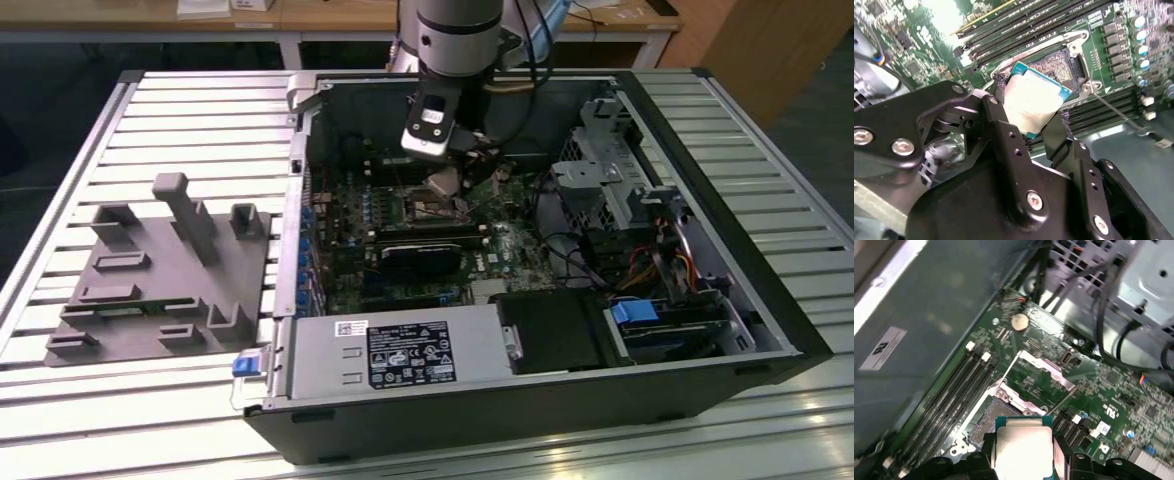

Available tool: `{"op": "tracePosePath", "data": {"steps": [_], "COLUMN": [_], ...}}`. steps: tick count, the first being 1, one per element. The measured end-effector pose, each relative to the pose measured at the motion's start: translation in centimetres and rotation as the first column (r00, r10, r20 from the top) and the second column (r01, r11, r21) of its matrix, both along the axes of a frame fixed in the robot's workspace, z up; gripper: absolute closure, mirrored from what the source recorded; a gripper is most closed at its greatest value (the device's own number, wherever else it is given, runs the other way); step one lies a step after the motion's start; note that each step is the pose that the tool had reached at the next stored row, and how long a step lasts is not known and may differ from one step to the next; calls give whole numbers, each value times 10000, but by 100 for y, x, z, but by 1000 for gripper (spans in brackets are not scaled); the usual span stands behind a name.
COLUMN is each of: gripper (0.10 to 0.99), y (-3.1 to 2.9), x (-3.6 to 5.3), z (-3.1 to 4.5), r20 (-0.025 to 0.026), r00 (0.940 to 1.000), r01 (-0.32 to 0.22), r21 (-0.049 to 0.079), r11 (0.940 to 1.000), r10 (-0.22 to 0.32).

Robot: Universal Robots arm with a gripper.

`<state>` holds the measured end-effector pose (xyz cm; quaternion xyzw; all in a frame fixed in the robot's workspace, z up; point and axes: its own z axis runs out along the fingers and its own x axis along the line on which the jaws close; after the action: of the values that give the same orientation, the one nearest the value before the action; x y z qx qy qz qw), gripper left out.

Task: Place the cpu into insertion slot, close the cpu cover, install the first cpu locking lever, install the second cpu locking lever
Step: 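Place the cpu into insertion slot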

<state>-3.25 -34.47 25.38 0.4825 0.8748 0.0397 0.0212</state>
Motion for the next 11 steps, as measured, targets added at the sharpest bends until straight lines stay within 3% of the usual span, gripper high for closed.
{"op": "tracePosePath", "data": {"steps": [6,11], "gripper": [545,545], "y": [0,0], "x": [0,0], "z": [-17,-34], "r20": [0,0], "r00": [9940,9798], "r01": [1094,1998], "r21": [1,0], "r11": [9940,9798], "r10": [-1094,-1998]}}
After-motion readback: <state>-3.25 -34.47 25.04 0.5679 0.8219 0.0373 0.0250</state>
